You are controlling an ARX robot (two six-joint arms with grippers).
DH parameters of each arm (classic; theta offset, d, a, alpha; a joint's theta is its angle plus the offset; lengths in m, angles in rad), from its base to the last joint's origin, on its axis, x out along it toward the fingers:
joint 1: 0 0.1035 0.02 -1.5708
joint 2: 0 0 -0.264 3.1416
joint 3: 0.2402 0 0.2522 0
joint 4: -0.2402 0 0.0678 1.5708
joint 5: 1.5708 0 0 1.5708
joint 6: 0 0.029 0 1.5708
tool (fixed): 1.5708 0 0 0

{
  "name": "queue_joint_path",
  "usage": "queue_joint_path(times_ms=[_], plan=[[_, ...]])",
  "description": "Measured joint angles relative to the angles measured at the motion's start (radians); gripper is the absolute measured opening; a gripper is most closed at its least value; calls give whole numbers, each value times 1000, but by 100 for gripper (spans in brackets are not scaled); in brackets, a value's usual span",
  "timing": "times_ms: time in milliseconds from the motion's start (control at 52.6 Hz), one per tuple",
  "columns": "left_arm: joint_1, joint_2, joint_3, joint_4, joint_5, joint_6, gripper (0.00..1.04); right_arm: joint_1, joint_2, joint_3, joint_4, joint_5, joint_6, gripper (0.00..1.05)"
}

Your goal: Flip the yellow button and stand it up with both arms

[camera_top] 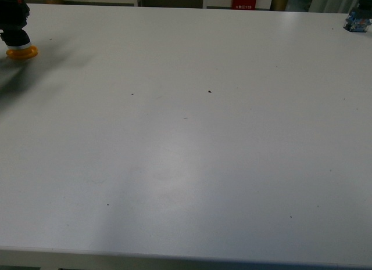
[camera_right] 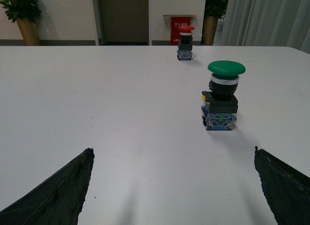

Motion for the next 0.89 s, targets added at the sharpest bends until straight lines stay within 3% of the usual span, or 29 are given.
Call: queue_joint_path(times_ms=[190,551,742,894], plan=[[-15,-16,-9,40,29,-69,36,0,0,0,0,0,0,97],[-40,-26,3,179,115,-413,36,0,0,0,0,0,0,97],[-52,-15,3,273,209,-641,36,0,0,0,0,0,0,97],[-92,32,3,309,300,-726,36,0,0,0,0,0,0,97]])
